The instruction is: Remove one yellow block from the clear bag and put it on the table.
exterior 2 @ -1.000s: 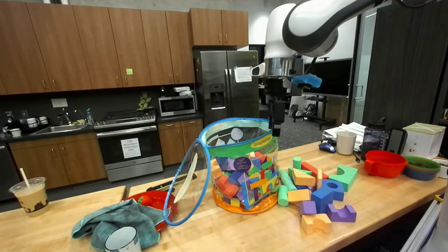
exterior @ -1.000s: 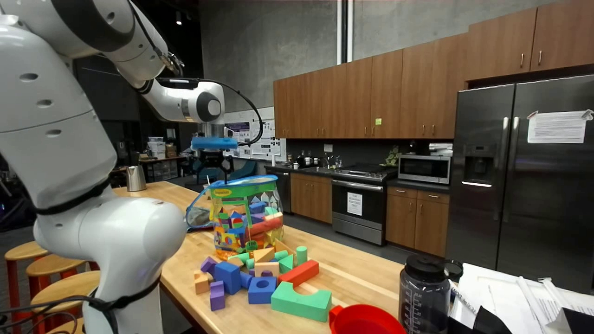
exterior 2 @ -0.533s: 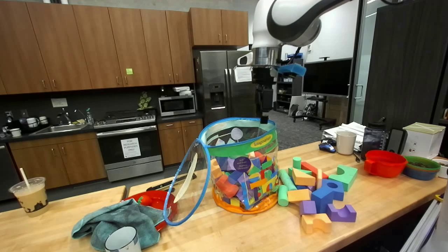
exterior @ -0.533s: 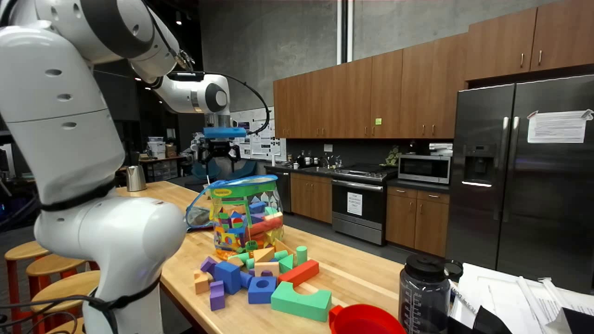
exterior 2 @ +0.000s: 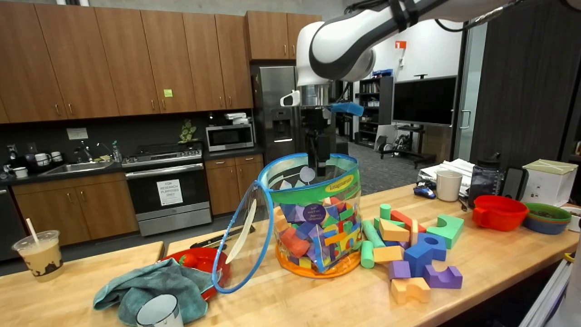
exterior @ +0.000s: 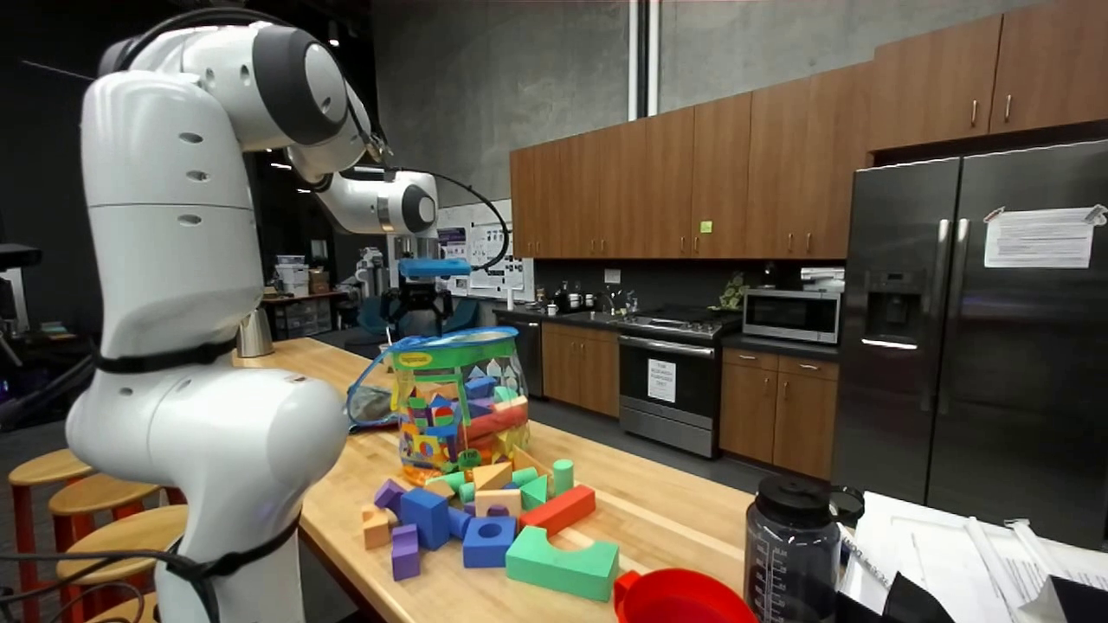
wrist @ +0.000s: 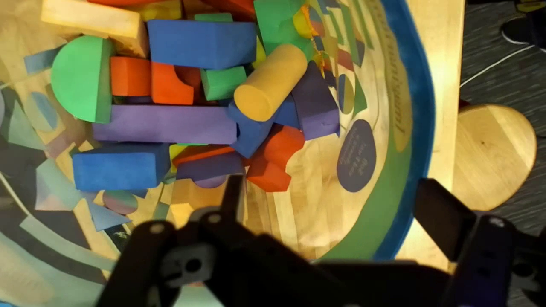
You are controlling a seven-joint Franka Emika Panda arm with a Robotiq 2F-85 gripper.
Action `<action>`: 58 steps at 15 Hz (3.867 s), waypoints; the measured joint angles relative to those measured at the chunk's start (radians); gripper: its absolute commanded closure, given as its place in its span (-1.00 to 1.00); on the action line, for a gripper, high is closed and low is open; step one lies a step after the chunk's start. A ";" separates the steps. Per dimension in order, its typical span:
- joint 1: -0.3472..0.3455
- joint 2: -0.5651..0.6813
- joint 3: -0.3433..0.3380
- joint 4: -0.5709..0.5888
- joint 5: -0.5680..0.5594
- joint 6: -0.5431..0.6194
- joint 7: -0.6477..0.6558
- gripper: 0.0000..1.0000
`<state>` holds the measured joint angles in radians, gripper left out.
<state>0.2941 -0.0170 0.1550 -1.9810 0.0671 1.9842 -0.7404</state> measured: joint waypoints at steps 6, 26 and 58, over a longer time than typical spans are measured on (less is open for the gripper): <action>-0.028 0.111 0.022 0.081 -0.039 0.004 -0.068 -1.00; -0.082 0.160 0.036 0.019 -0.077 0.128 -0.079 -1.00; -0.082 0.174 0.056 0.010 -0.239 0.078 0.024 -1.00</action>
<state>0.2120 0.1575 0.2112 -1.9715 -0.1722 2.0622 -0.7168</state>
